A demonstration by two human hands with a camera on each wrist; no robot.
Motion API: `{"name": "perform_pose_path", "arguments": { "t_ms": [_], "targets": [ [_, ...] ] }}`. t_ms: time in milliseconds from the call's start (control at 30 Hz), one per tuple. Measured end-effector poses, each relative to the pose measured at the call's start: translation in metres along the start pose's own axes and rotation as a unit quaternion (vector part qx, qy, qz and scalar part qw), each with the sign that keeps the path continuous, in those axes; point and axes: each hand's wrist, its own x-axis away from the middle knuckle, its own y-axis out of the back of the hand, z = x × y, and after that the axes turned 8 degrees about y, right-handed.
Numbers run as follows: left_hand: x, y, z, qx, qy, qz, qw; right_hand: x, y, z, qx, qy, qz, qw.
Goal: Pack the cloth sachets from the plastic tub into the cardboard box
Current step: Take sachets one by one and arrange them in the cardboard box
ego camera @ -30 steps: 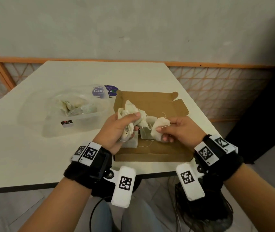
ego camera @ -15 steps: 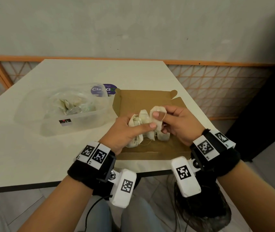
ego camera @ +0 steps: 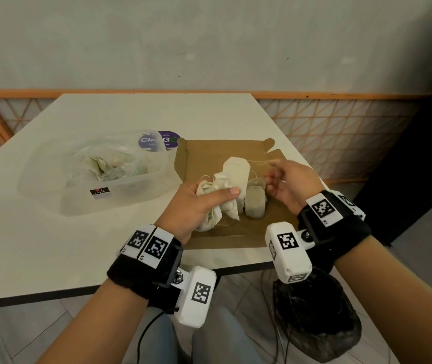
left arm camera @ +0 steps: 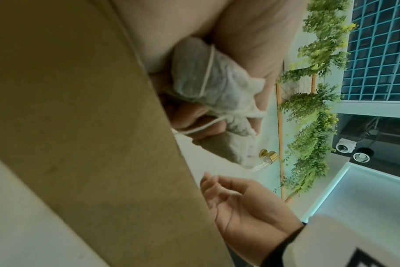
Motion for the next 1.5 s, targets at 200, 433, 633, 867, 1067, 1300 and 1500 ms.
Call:
{"name": "perform_pose_path", "arguments": {
  "t_ms": [200, 433, 633, 867, 1067, 1300, 1500],
  "targets": [
    [0.000, 0.000, 0.002, 0.002, -0.026, -0.002, 1.000, 0.026, 0.001, 0.007, 0.225, 0.135, 0.104, 0.959],
    [0.001, -0.004, 0.001, 0.029, -0.038, -0.030, 0.998, 0.027, 0.001, 0.025, 0.235, 0.206, 0.183, 0.932],
    [-0.002, -0.002, -0.001, 0.107, -0.041, -0.046, 0.992, 0.000, 0.024, 0.015, 0.519, 0.161, 0.191, 0.817],
    [-0.002, -0.001, 0.002, 0.103, -0.050, -0.048, 0.992, 0.005, 0.016, 0.012, 0.520, 0.069, 0.257, 0.811],
    [-0.002, -0.001, 0.003, 0.096, -0.056, -0.051, 0.992, -0.002, 0.011, -0.001, 0.524, 0.096, 0.178, 0.827],
    [-0.001, -0.001, 0.004, 0.091, -0.062, -0.049, 0.993, -0.005, 0.011, 0.000, 0.503, 0.122, 0.141, 0.844],
    [-0.001, 0.000, 0.004, 0.088, -0.068, -0.042, 0.993, 0.030, 0.018, 0.008, 0.599, 0.103, 0.261, 0.750]
  ]
}}
